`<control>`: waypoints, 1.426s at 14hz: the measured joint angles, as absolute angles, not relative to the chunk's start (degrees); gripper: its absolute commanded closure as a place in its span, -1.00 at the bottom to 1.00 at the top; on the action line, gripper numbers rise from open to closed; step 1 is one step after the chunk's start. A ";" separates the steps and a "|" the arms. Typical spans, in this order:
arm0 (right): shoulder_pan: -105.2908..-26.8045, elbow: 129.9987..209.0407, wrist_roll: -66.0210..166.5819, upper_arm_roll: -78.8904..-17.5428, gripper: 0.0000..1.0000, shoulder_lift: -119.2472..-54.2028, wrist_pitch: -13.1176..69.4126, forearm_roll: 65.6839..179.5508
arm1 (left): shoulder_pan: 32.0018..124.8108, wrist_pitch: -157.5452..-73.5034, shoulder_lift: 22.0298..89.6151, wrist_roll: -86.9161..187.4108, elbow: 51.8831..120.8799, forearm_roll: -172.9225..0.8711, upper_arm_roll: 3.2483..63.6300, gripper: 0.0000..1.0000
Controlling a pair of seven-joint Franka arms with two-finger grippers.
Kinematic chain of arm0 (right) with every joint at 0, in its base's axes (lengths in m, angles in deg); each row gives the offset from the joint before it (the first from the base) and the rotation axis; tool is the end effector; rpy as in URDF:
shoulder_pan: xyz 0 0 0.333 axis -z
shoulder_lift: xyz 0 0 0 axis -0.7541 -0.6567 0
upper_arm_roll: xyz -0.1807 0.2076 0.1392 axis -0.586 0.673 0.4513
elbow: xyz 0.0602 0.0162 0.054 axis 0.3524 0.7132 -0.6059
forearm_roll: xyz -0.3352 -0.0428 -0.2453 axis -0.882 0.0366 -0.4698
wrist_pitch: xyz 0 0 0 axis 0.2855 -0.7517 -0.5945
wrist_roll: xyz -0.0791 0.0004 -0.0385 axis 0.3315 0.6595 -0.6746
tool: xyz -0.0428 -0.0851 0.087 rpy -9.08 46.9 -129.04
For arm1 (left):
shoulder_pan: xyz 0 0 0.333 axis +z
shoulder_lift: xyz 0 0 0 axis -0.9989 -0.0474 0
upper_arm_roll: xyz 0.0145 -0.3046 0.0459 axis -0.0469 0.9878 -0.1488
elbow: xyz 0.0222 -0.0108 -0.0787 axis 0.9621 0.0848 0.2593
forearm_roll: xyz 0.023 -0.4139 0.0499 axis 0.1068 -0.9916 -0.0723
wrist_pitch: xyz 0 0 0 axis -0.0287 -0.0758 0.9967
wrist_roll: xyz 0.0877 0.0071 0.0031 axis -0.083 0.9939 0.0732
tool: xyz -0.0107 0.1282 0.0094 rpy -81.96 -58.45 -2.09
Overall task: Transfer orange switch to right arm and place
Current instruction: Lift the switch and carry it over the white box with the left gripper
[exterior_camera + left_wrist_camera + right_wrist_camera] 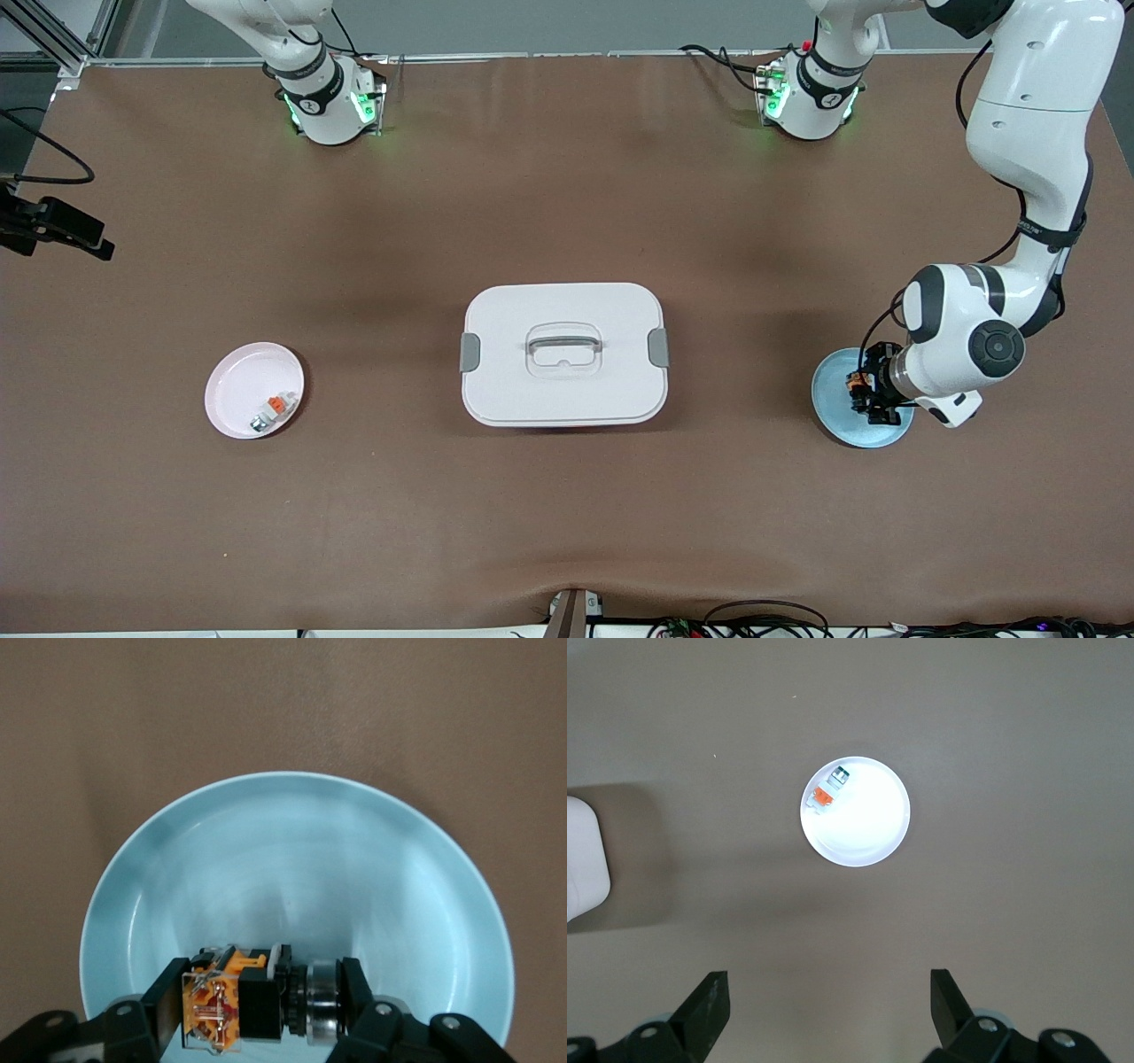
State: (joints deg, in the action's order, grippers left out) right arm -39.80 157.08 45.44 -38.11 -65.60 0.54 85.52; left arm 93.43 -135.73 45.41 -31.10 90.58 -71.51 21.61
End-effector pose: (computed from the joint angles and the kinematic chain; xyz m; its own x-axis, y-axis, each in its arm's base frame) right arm 0.5867 -0.0474 0.5987 0.9970 -0.0752 -0.0173 -0.0752 -0.9972 -0.0007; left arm 0.6582 0.0008 0.1440 0.0949 0.9955 -0.0049 0.9946 -0.0950 -0.0409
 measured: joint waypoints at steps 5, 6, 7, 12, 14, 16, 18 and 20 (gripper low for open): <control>-39.79 157.11 45.44 -38.12 -1.00 -65.60 0.52 85.50 | 93.32 -135.73 46.97 -31.10 89.68 -71.50 21.88 1.00; -39.79 157.11 45.44 -38.13 -1.00 -65.60 0.52 85.49 | 93.28 -135.73 47.65 -31.10 89.41 -71.51 22.27 1.00; -39.79 157.11 45.44 -38.13 -1.00 -65.60 0.52 85.48 | 93.32 -135.71 48.45 -31.11 89.11 -71.51 23.30 1.00; -39.78 157.11 45.44 -38.14 -1.00 -65.60 0.52 85.46 | 93.09 -125.71 51.76 -32.36 81.00 -74.32 32.31 1.00; -39.78 157.11 45.44 -38.14 -1.00 -65.60 0.52 85.45 | 92.35 -123.70 52.11 -32.44 76.56 -78.91 34.98 1.00; -39.78 157.11 45.44 -38.14 -1.00 -65.60 0.52 85.45 | 91.54 -123.34 52.12 -32.45 73.63 -81.05 37.55 1.00; -39.78 157.09 45.44 -38.14 -1.00 -65.60 0.52 85.45 | 89.55 -123.33 51.94 -33.33 71.79 -82.88 39.39 1.00; -39.77 157.09 45.44 -38.15 -1.00 -65.60 0.29 85.45 | 85.89 -123.50 50.65 -35.97 67.72 -87.13 39.81 1.00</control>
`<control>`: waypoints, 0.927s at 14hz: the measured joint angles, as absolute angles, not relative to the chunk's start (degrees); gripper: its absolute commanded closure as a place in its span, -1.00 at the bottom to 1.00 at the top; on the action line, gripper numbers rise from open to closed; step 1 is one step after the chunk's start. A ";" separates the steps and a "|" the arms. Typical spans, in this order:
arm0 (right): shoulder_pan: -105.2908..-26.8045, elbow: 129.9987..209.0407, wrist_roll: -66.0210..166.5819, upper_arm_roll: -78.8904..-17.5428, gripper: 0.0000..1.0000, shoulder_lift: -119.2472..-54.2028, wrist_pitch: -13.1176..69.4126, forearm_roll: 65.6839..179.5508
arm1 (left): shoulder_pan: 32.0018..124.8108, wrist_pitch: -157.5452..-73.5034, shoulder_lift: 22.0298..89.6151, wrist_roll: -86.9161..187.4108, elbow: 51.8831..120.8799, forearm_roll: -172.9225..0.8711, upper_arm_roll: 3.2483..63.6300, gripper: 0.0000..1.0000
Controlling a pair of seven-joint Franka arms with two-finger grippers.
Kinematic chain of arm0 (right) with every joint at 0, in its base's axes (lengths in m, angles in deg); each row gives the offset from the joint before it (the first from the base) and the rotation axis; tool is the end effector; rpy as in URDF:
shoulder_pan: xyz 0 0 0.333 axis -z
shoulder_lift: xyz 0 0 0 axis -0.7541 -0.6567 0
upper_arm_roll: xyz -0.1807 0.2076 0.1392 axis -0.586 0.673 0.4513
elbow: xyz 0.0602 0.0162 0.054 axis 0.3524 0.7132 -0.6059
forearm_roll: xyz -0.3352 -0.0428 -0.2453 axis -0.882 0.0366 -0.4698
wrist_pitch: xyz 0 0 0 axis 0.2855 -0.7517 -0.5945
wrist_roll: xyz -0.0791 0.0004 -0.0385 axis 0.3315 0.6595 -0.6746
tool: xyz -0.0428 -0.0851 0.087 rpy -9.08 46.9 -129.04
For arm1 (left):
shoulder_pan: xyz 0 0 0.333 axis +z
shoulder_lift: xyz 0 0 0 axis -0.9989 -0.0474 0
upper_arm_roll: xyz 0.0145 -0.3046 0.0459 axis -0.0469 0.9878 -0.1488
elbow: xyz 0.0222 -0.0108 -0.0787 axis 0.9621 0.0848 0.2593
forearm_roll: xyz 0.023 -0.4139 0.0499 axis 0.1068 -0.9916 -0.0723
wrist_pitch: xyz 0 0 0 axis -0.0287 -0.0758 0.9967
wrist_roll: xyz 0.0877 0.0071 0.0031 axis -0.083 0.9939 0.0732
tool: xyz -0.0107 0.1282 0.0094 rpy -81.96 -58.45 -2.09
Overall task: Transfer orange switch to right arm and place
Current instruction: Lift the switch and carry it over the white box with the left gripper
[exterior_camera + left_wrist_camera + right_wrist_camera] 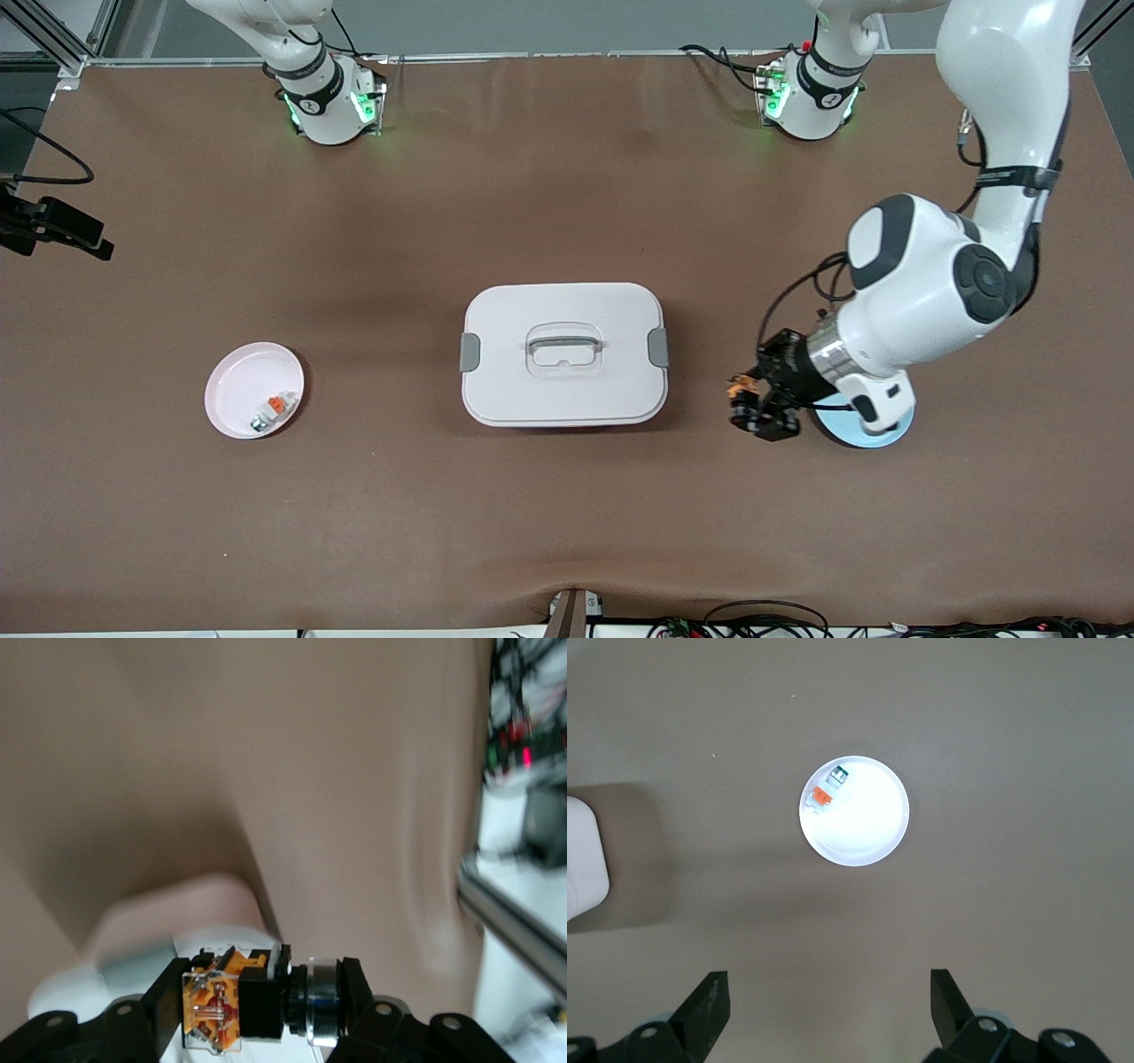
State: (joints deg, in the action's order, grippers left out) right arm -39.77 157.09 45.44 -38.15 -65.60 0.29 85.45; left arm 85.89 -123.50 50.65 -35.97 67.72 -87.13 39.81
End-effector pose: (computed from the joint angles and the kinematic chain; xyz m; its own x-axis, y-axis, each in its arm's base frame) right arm 0.5861 -0.0482 0.5983 0.9968 -0.0765 -0.0219 -0.0765 -0.9971 0.0005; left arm 0.6960 -0.2866 0.4078 0.2624 0.8861 -0.3821 0.9578 -0.1910 0.2148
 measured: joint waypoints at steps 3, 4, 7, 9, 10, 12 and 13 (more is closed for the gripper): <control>-39.76 157.25 45.44 -38.16 -1.00 -65.61 -0.01 85.45 | 80.38 -127.72 48.59 -41.64 61.80 -92.35 40.00 1.00; -39.76 157.28 45.44 -38.16 -1.00 -65.61 -0.01 85.45 | 78.57 -130.47 48.23 -43.53 61.11 -93.50 40.07 1.00; -39.76 157.30 45.44 -38.16 -1.00 -65.65 0.01 85.44 | 72.55 -138.51 47.65 -48.19 60.68 -94.31 40.25 1.00; -39.75 157.37 45.44 -38.17 -1.00 -65.98 0.01 85.44 | 68.76 -143.85 47.25 -52.12 60.55 -94.34 40.29 1.00; -39.72 157.38 45.44 -38.17 -1.00 -66.25 0.04 85.44 | 67.25 -145.38 47.05 -53.79 60.46 -94.35 40.30 1.00; -39.53 157.40 45.44 -38.21 -1.00 -66.65 0.07 85.45 | 65.42 -145.03 46.93 -56.16 60.38 -94.72 40.40 1.00; -39.44 157.50 45.44 -38.22 -1.00 -66.74 0.01 85.45 | 64.84 -142.80 46.91 -57.14 60.32 -94.79 40.46 1.00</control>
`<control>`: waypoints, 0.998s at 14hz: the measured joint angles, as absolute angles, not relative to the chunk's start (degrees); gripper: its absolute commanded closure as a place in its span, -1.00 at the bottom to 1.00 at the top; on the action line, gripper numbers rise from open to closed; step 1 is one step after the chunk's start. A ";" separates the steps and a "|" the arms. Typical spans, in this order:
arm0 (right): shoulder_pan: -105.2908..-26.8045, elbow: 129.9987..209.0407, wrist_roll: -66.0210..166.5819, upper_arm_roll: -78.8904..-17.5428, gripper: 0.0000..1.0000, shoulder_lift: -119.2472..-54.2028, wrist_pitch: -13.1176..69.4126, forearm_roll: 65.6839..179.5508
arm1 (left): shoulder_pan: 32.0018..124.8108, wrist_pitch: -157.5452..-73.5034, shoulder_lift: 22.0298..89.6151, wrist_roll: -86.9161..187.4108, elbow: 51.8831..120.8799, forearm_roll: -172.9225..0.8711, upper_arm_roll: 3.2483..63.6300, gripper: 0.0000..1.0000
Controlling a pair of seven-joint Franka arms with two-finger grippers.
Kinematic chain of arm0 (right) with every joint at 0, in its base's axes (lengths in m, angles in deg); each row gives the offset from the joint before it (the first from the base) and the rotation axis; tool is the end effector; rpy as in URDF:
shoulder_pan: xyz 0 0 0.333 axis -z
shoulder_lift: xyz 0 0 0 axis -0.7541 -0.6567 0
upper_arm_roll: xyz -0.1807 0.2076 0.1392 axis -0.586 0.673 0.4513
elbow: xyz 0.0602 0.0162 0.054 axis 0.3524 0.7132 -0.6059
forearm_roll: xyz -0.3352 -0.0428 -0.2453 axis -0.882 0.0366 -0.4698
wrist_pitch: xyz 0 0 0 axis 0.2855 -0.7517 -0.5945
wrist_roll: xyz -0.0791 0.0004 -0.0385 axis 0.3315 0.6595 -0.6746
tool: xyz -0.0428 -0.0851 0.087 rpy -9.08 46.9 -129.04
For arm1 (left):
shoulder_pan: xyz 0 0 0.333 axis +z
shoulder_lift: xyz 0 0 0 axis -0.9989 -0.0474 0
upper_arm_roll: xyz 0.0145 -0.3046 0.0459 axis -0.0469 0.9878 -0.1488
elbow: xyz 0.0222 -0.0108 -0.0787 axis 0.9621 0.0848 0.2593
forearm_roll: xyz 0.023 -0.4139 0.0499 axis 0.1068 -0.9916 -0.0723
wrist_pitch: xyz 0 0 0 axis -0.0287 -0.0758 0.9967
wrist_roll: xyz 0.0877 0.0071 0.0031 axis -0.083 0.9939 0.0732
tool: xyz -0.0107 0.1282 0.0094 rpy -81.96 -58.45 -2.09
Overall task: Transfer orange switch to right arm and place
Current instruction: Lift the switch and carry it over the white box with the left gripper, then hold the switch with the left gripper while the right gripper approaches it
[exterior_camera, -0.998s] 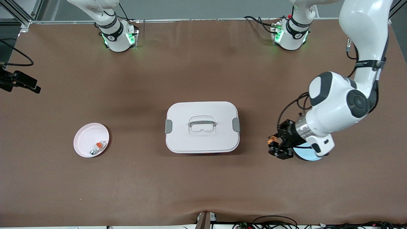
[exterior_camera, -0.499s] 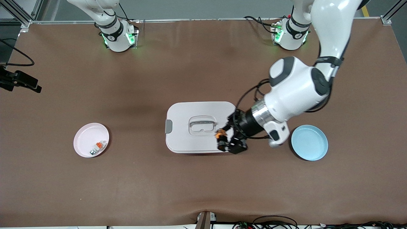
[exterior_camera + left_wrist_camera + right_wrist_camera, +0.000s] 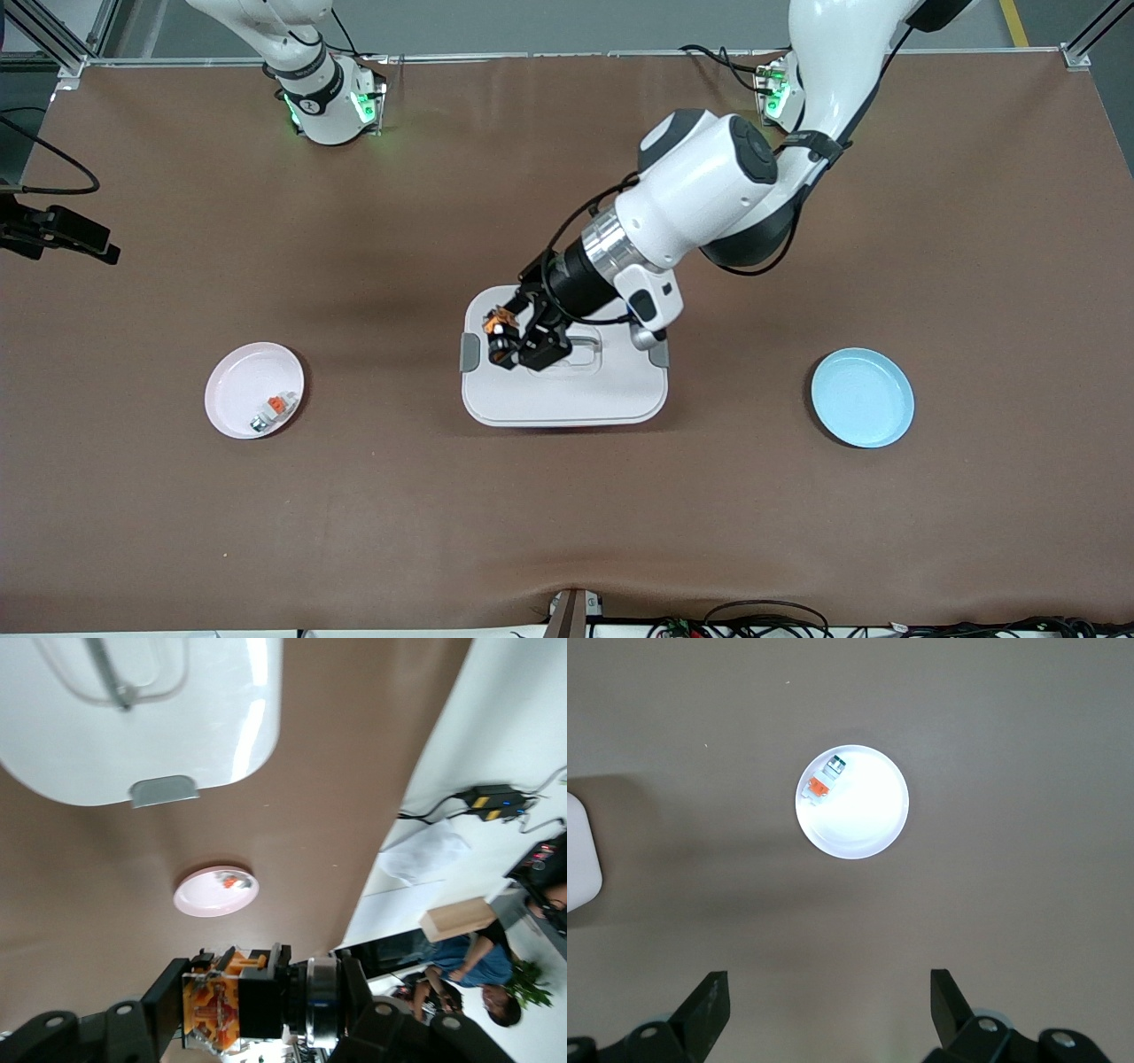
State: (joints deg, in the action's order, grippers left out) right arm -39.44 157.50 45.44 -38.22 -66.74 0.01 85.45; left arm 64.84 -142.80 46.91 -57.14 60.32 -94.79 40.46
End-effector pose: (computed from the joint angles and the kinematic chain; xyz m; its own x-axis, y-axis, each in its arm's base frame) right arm 0.5898 -0.0530 0.5826 0.9951 -0.0832 -0.0537 -0.0834 -0.9965 -0.0011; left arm 0.6011 -0.5274 0.4732 0.1538 0.7181 -0.6788 0.9649 0.0390 0.2599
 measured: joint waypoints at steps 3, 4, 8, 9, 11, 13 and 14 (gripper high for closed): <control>-39.04 158.17 45.45 -38.33 -1.00 -66.85 -0.29 91.11 | 64.08 -131.65 46.94 -58.10 59.73 -94.89 40.83 1.00; -38.67 158.71 45.72 -38.42 -1.00 -66.92 -0.32 95.25 | 64.08 -128.26 47.08 -58.10 59.26 -94.93 40.91 1.00; -38.17 162.02 48.85 -38.40 -1.00 -68.82 3.45 110.34 | 64.90 -122.66 48.38 -58.14 58.62 -95.73 40.91 1.00; -38.19 162.71 49.17 -38.32 -1.00 -69.29 5.04 113.12 | 65.10 -122.49 48.47 -58.14 58.62 -96.24 40.90 1.00; -38.35 164.18 49.36 -38.07 -1.00 -69.97 7.54 118.06 | 65.19 -122.31 48.46 -58.14 58.63 -96.44 40.90 1.00; -39.20 167.21 49.40 -37.80 -1.00 -70.10 10.92 121.56 | 65.19 -122.19 48.46 -58.14 58.63 -96.44 40.87 1.00; -39.98 169.10 49.44 -37.70 -1.00 -70.10 12.69 123.22 | 65.20 -122.19 48.46 -58.15 58.63 -96.44 40.83 1.00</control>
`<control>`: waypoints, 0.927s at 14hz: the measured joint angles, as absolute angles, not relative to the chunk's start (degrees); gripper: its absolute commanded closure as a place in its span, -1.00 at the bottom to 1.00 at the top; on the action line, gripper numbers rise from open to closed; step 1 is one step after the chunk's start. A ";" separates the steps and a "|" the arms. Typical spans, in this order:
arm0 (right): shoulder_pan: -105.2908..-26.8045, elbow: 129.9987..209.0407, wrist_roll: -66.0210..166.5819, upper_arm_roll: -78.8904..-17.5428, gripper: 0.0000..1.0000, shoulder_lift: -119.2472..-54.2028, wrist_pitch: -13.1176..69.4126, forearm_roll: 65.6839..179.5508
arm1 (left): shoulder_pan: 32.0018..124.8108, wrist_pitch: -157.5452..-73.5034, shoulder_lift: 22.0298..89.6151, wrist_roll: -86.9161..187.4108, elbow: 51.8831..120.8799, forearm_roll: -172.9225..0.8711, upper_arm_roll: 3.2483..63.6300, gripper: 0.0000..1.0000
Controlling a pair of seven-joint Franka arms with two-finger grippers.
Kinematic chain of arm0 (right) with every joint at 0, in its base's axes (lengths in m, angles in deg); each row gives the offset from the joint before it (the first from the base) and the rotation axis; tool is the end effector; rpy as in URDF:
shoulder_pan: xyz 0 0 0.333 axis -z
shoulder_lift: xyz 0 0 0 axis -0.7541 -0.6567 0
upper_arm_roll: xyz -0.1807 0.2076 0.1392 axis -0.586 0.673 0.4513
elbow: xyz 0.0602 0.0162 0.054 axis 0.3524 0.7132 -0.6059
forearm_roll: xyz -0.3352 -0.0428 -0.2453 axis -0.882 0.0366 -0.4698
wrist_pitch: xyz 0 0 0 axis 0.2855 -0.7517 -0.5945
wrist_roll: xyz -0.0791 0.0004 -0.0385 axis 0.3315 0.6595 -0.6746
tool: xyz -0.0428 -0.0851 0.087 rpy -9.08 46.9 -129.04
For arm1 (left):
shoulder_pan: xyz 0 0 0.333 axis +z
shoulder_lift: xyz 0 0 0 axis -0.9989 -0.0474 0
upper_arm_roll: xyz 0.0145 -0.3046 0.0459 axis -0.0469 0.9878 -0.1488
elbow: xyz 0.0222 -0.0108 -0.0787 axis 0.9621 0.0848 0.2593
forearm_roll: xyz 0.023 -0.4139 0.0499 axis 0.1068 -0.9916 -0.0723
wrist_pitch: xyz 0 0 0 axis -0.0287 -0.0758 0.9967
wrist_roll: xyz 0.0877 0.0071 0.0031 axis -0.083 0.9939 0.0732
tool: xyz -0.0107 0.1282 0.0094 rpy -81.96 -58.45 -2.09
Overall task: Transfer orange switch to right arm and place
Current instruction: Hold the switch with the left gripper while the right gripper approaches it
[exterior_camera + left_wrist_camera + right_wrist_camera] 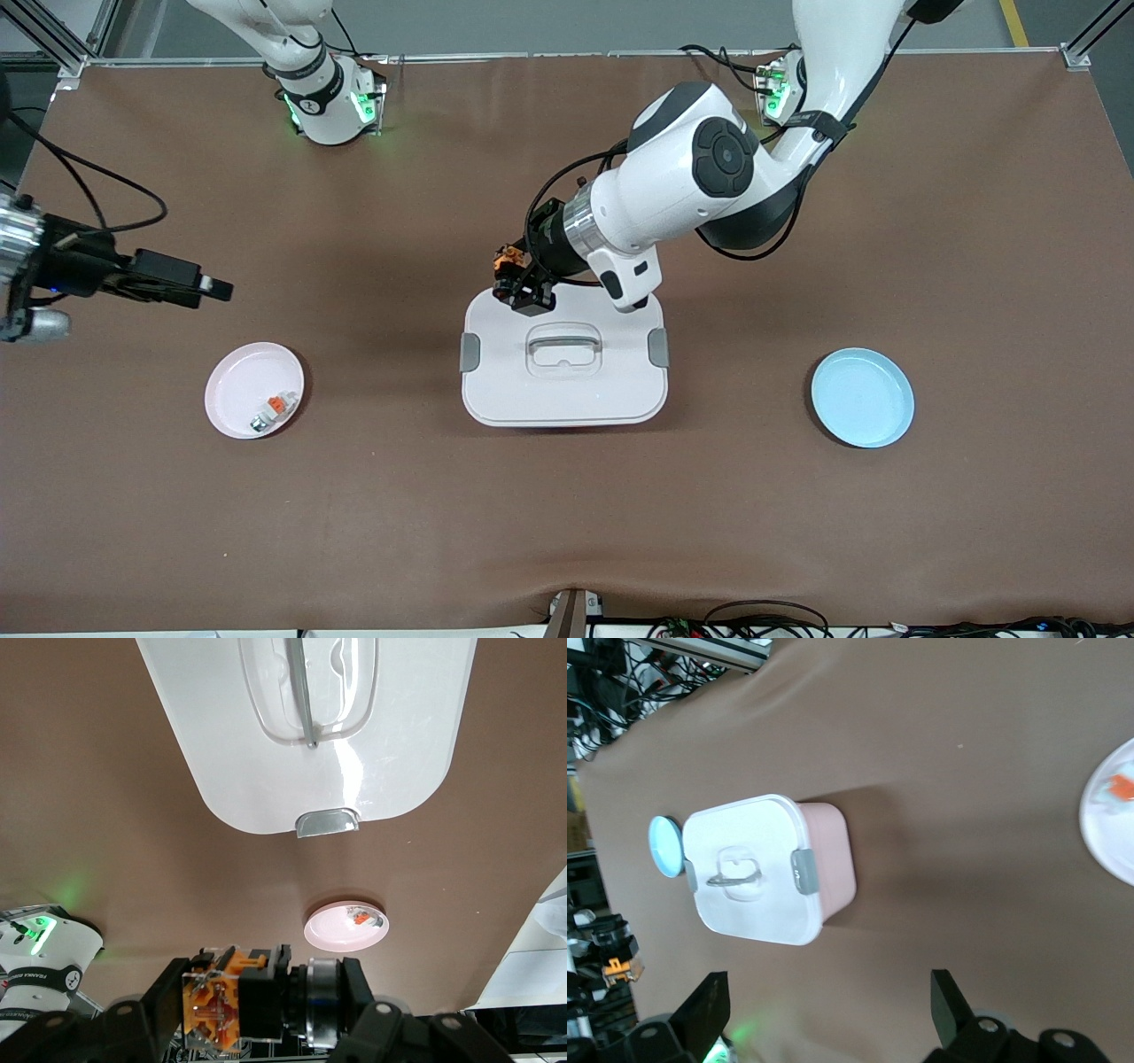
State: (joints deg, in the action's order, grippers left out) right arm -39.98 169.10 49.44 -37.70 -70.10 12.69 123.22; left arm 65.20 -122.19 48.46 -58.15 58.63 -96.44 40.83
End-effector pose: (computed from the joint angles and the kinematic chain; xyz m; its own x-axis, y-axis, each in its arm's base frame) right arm 0.6204 0.0241 0.4878 0.9899 -0.1139 -0.0846 -0.1419 -0.7842 -0.6041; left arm 0.5658 -0.5287 0.4685 0.1296 0.7843 -0.6067 0.9897 -0.1403 0.0300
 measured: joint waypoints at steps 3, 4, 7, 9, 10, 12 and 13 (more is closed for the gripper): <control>-44.34 175.28 49.45 -37.35 -1.00 -69.54 20.18 129.00 | 65.29 -122.19 48.56 -58.16 58.57 -96.44 40.79 1.00; -46.28 177.30 49.41 -37.27 -1.00 -69.00 22.96 131.33 | 65.32 -122.19 48.68 -58.16 58.57 -96.44 40.77 1.00; -51.18 180.44 47.75 -37.11 -1.00 -67.45 26.59 139.03 | 65.33 -122.18 48.90 -58.16 58.57 -96.44 40.74 1.00; -53.89 180.61 45.47 -37.08 -1.00 -66.77 28.91 140.90 | 65.33 -122.18 48.94 -58.16 58.57 -96.44 40.73 1.00; -55.26 180.64 44.81 -37.07 -1.00 -66.49 29.81 141.06 | 65.33 -122.18 48.96 -58.22 58.57 -96.44 40.72 1.00; -57.54 180.72 43.85 -37.06 -1.00 -66.20 31.13 141.25 | 65.34 -122.18 48.96 -58.37 58.57 -96.44 40.68 1.00; -58.41 180.75 42.74 -37.05 -1.00 -66.13 32.03 141.32 | 65.35 -122.18 48.96 -58.39 58.57 -96.44 40.66 1.00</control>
